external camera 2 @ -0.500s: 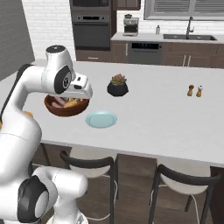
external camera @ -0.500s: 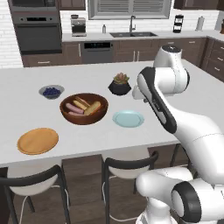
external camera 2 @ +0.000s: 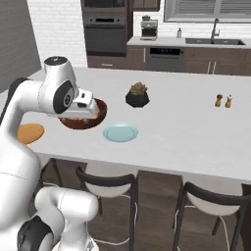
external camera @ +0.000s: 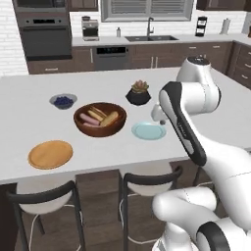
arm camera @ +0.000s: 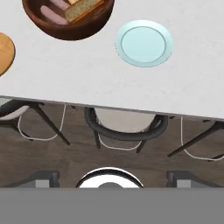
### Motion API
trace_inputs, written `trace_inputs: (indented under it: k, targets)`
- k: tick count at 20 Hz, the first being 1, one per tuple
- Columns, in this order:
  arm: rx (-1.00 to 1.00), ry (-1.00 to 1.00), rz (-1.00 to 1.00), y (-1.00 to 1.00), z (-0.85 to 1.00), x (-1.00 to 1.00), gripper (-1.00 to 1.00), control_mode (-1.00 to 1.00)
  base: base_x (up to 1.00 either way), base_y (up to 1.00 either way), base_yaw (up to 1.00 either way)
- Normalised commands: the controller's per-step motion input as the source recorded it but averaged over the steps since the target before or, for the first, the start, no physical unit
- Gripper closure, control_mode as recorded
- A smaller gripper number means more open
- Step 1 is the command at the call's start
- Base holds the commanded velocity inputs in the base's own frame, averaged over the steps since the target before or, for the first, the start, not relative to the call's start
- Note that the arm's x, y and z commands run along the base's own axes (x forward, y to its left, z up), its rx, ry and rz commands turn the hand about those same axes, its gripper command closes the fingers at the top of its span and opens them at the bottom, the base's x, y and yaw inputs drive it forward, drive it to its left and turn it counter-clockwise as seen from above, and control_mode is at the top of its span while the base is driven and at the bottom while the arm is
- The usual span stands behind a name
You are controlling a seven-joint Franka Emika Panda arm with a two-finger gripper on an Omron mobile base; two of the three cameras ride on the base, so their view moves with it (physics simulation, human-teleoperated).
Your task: Place one bun and one sausage from the bowl on each plate.
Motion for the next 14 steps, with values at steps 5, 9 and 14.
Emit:
trace_inputs:
  k: [5,9,14]
  targets:
    - [0.0,0.0,0.0,0.0,0.0,0.0,-1.0,1.0,-0.07,1.0,-0.02]
    - [0.0,0.0,0.0,0.0,0.0,0.0,-1.0,1.0,0.16,0.72,-0.13]
    - [0.0,0.0,0.0,0.0,0.0,0.0,-1.0,1.0,0.48,0.25,-0.12]
